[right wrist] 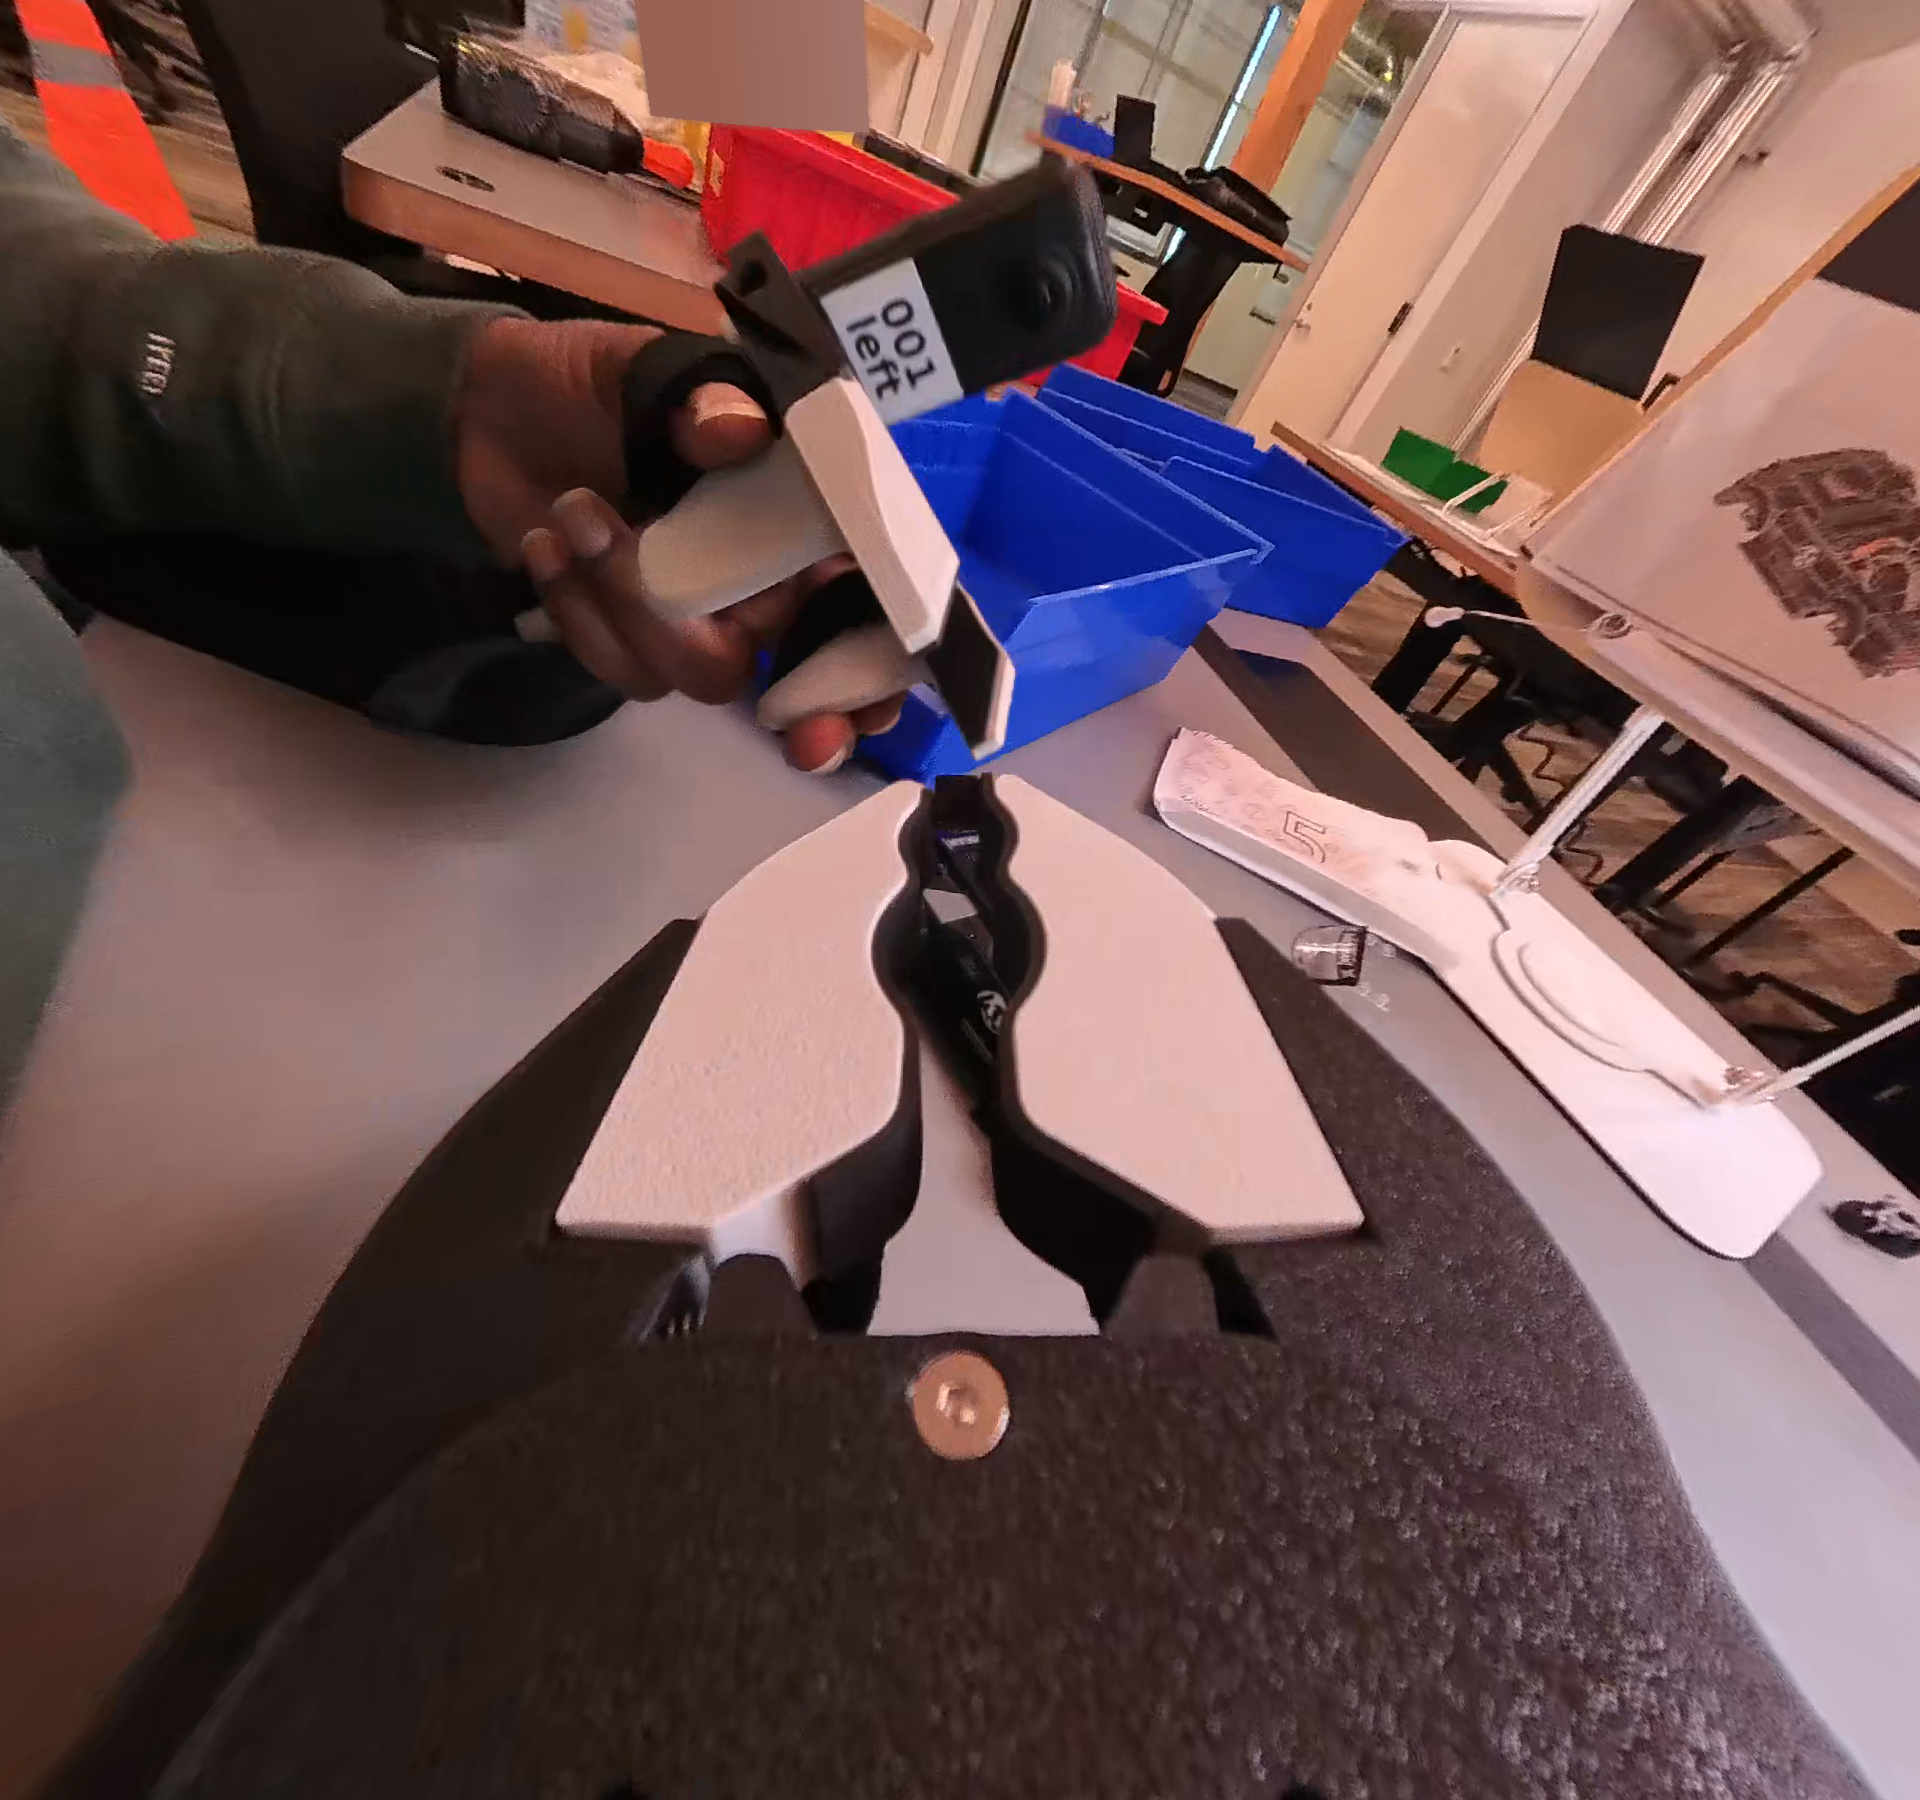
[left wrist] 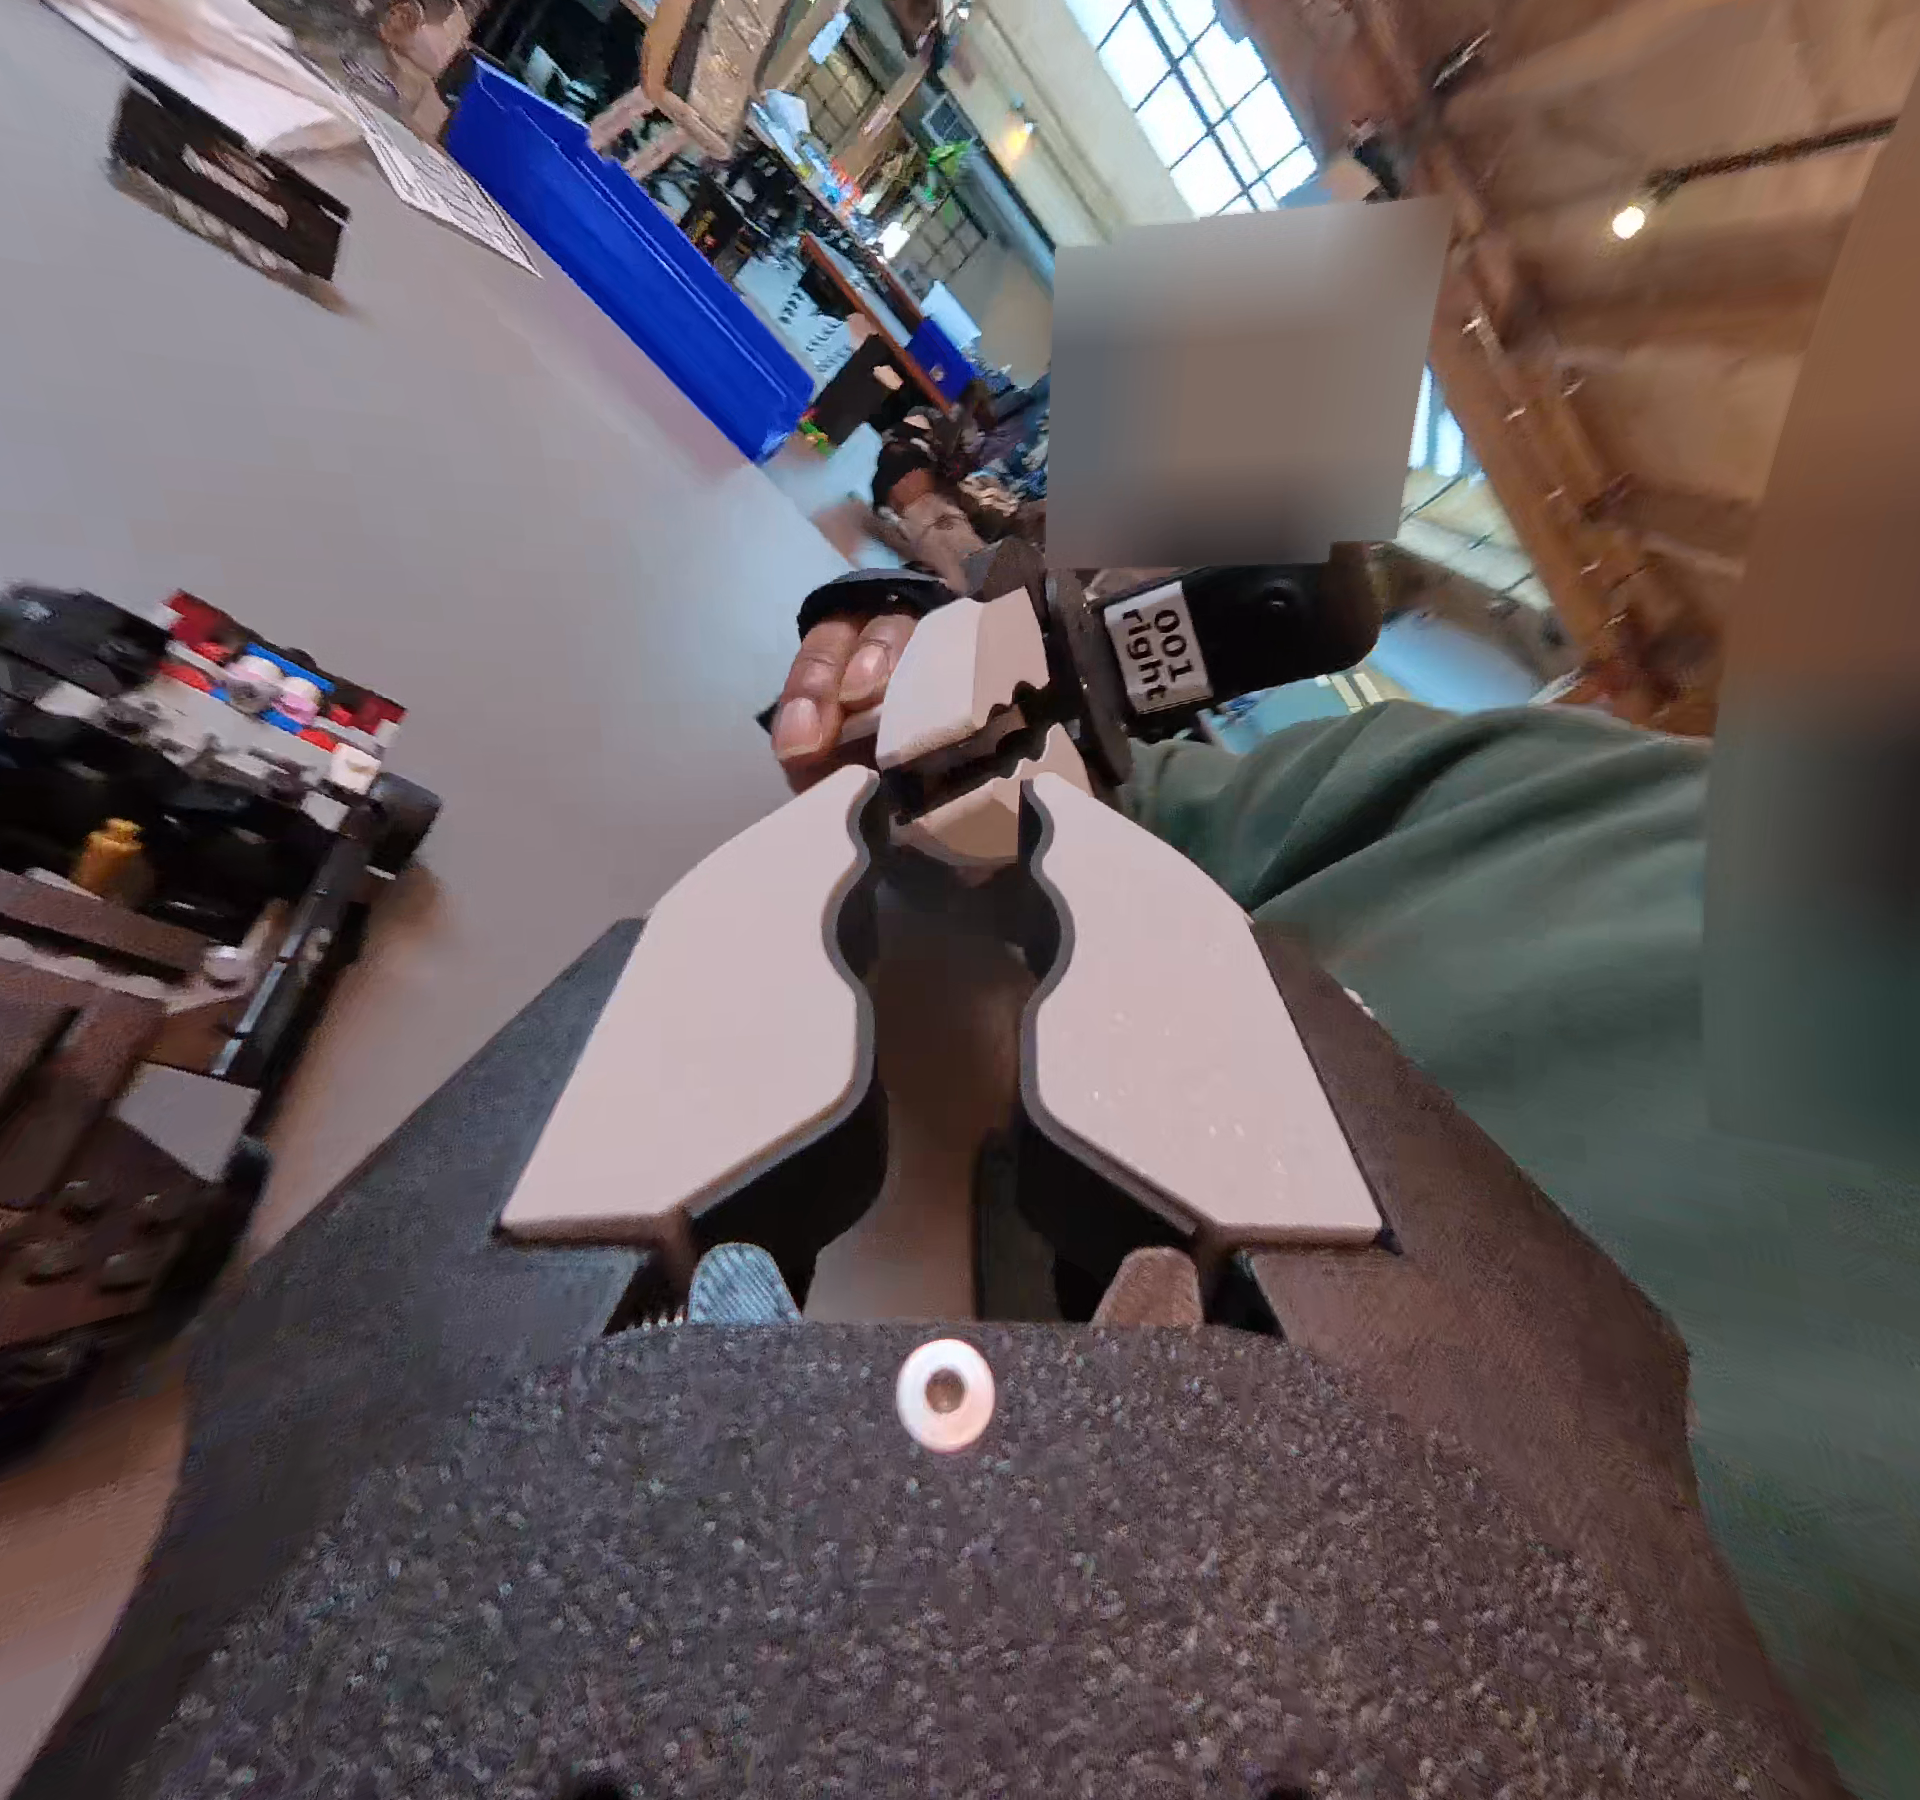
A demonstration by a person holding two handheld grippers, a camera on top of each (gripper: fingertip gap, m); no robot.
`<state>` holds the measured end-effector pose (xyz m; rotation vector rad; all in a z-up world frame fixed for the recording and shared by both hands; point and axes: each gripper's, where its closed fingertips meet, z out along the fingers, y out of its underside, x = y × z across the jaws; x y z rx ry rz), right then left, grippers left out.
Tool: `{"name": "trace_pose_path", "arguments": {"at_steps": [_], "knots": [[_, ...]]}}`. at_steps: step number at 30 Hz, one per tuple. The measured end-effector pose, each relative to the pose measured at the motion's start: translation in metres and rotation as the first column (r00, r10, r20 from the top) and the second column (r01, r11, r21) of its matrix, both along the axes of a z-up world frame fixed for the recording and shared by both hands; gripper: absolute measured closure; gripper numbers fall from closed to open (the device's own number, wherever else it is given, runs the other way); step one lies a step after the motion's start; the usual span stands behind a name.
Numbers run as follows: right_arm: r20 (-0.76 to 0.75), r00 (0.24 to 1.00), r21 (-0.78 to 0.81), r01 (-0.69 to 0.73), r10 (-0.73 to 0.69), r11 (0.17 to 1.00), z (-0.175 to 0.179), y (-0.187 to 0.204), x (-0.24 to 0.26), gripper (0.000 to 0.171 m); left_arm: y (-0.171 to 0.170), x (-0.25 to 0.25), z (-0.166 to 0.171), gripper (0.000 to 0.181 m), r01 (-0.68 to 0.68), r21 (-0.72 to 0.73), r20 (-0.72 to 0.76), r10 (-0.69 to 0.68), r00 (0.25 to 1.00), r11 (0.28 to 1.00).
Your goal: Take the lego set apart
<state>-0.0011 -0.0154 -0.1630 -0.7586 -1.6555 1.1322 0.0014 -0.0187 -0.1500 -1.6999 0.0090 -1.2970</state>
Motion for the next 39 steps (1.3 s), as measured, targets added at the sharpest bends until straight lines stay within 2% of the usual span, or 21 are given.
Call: {"name": "trace_pose_path", "arguments": {"at_steps": [5,9,12,16,18,19,20,22,23,24,26,27,29,31,36,39], "knots": [[-0.020,1.000,0.051,0.005,-0.004,0.999,0.000,-0.003,0.001,0.163,0.000,0.006,-0.002,0.162,0.046,-0.043,0.102,-0.041,0.994,0.998],[-0.043,0.999,0.099,0.006,-0.002,0.995,0.002,-0.007,0.002,0.163,0.001,0.015,-0.009,0.164,0.080,-0.077,0.113,-0.071,0.991,0.994],[-0.055,0.998,0.142,0.010,-0.003,0.990,0.001,-0.010,0.002,0.163,0.001,0.018,-0.010,0.175,0.091,-0.079,0.119,-0.081,0.990,0.993],[-0.085,0.996,0.174,0.037,-0.022,0.984,0.005,-0.009,0.003,0.163,-0.002,0.014,-0.005,0.175,0.061,-0.030,-0.005,-0.062,0.998,0.998],[-0.069,0.997,0.131,0.044,-0.036,0.990,0.008,-0.001,0.004,0.154,-0.002,-0.006,0.006,0.176,-0.036,0.050,-0.153,0.044,0.987,0.998],[-0.065,0.997,0.092,0.056,-0.050,0.994,0.012,0.006,0.004,0.150,-0.001,-0.024,0.009,0.175,-0.122,0.090,-0.268,0.142,0.953,0.988],[-0.059,0.996,0.058,0.076,-0.073,0.995,0.014,0.015,0.004,0.150,0.000,-0.051,0.009,0.175,-0.226,0.129,-0.411,0.259,0.874,0.966],[-0.013,0.993,0.011,0.119,-0.118,0.993,0.012,0.037,0.002,0.146,-0.006,-0.115,0.006,0.176,-0.434,0.215,-0.657,0.458,0.599,0.875],[0.020,0.990,-0.010,0.140,-0.140,0.990,0.009,0.047,0.000,0.146,-0.014,-0.142,0.001,0.176,-0.502,0.220,-0.737,0.480,0.477,0.837],[0.058,0.986,-0.030,0.156,-0.154,0.987,0.004,0.055,-0.001,0.146,-0.022,-0.162,-0.009,0.175,-0.550,0.188,-0.794,0.455,0.403,0.814],[0.143,0.975,-0.069,0.182,-0.170,0.981,-0.011,0.068,-0.004,0.144,-0.036,-0.190,-0.029,0.174,-0.628,0.123,-0.847,0.412,0.337,0.768],[0.188,0.967,-0.088,0.188,-0.169,0.978,-0.019,0.072,-0.006,0.143,-0.039,-0.194,-0.038,0.174,-0.639,0.087,-0.851,0.390,0.351,0.764],[0.280,0.948,-0.117,0.192,-0.153,0.974,-0.038,0.076,-0.008,0.140,-0.042,-0.188,-0.054,0.146,-0.622,-0.010,-0.836,0.335,0.435,0.783],[0.344,0.928,-0.132,0.199,-0.144,0.971,-0.054,0.078,-0.009,0.138,-0.042,-0.181,-0.066,0.128,-0.591,-0.065,-0.829,0.286,0.480,0.804],[0.403,0.905,-0.173,0.222,-0.136,0.960,-0.068,0.084,-0.014,0.139,-0.045,-0.171,-0.078,0.111,-0.532,-0.096,-0.840,0.218,0.496,0.841],[0.422,0.895,-0.193,0.241,-0.141,0.951,-0.067,0.092,-0.022,0.146,-0.038,-0.166,-0.065,0.116,-0.509,-0.014,-0.832,0.273,0.483,0.861]]}}
